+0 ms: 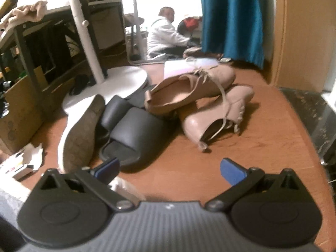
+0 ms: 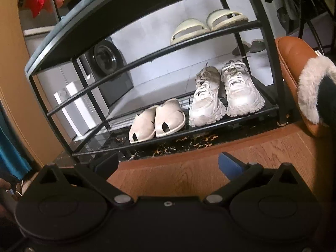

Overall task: Organize scattered shoes
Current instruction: 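Reach the left tool into the scattered shoes and grasp a white floral flat shoe, then grasp the white floral shoe with the right tool while the left tool releases it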

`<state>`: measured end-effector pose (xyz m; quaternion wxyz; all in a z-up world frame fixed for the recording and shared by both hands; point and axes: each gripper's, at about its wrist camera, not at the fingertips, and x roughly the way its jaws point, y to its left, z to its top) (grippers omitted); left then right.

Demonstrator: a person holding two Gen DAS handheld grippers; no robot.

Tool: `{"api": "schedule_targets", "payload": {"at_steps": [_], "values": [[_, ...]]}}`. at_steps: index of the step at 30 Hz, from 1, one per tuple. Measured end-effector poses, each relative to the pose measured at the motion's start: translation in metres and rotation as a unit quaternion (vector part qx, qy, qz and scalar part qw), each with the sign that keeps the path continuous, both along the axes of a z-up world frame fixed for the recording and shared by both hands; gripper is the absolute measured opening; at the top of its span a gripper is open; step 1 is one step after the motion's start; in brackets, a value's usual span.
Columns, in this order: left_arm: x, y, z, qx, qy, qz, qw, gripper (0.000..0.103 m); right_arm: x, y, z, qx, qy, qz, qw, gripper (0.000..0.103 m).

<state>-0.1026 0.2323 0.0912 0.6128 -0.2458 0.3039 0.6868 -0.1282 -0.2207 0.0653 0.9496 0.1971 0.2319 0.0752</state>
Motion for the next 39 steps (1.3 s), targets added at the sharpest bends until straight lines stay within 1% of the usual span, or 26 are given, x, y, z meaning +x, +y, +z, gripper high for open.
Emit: {"api": "schedule_targets", "payload": {"at_steps": [3,6,11,12,13,14,15,17,19,20,21,22,23,24,25,26,31,36,39], "values": [[-0.007,0.007,-0.009,-0.037,-0.002,0.029,0.9989,0.102,0.003,0.005,-0.003,-0.011,0.005,0.006,1.0,0.103],[-0.014,0.013,-0.019,-0.074,-0.003,0.059,0.9955,0.102,0.004,0.01,-0.004,-0.024,0.007,0.012,1.0,0.103],[-0.025,0.024,-0.034,-0.135,-0.006,0.108,0.985,0.102,0.002,0.01,-0.004,-0.03,0.008,0.013,0.999,0.103],[-0.027,0.027,-0.037,-0.147,-0.007,0.117,0.9821,0.098,0.001,0.009,-0.003,-0.028,0.007,0.011,1.0,0.103],[-0.029,0.028,-0.04,-0.157,-0.008,0.124,0.9798,0.094,0.0,0.007,-0.002,-0.025,0.006,0.009,1.0,0.103],[-0.029,0.026,-0.038,-0.154,-0.013,0.119,0.9808,0.09,0.0,0.006,-0.002,-0.022,0.006,0.008,1.0,0.103],[-0.028,0.023,-0.037,-0.15,-0.019,0.114,0.9818,0.081,0.001,0.005,-0.002,-0.017,0.008,0.005,1.0,0.103],[-0.027,0.019,-0.034,-0.144,-0.03,0.105,0.9836,0.072,0.002,0.002,-0.003,-0.007,0.013,-0.002,1.0,0.103],[-0.026,0.014,-0.031,-0.138,-0.04,0.095,0.9851,0.059,0.003,0.002,-0.003,-0.003,0.017,-0.005,1.0,0.103],[-0.025,0.012,-0.03,-0.134,-0.046,0.09,0.9858,0.055,0.003,0.002,-0.003,-0.003,0.017,-0.005,1.0,0.103],[-0.024,0.009,-0.028,-0.131,-0.051,0.085,0.9864,0.044,0.003,0.002,-0.003,-0.002,0.016,-0.004,1.0,0.103],[-0.024,0.007,-0.027,-0.129,-0.059,0.079,0.9866,0.037,0.003,0.002,-0.003,-0.002,0.014,-0.004,1.0,0.103],[-0.025,0.007,-0.026,-0.134,-0.079,0.071,0.9853,0.034,0.003,0.002,-0.002,-0.002,0.013,-0.003,1.0,0.103],[-0.026,0.007,-0.025,-0.139,-0.096,0.062,0.9837,0.024,0.003,0.002,-0.002,-0.001,0.012,-0.003,1.0,0.103],[-0.026,0.006,-0.025,-0.14,-0.106,0.057,0.9828,0.013,0.003,0.001,-0.002,0.0,0.013,-0.003,1.0,0.103],[-0.026,0.005,-0.024,-0.142,-0.115,0.051,0.9819,0.007,0.003,0.001,-0.002,0.001,0.014,-0.004,1.0,0.103],[-0.026,0.001,-0.023,-0.15,-0.161,0.022,0.9751,0.005,0.004,-0.002,-0.002,0.009,0.017,-0.01,1.0,0.103],[-0.026,-0.003,-0.022,-0.158,-0.207,-0.008,0.9654,0.005,0.006,-0.006,-0.004,0.022,0.024,-0.018,0.999,0.103],[-0.023,-0.006,-0.021,-0.155,-0.224,-0.035,0.9617,0.006,0.007,-0.007,-0.005,0.026,0.027,-0.022,0.999,0.103]]}}
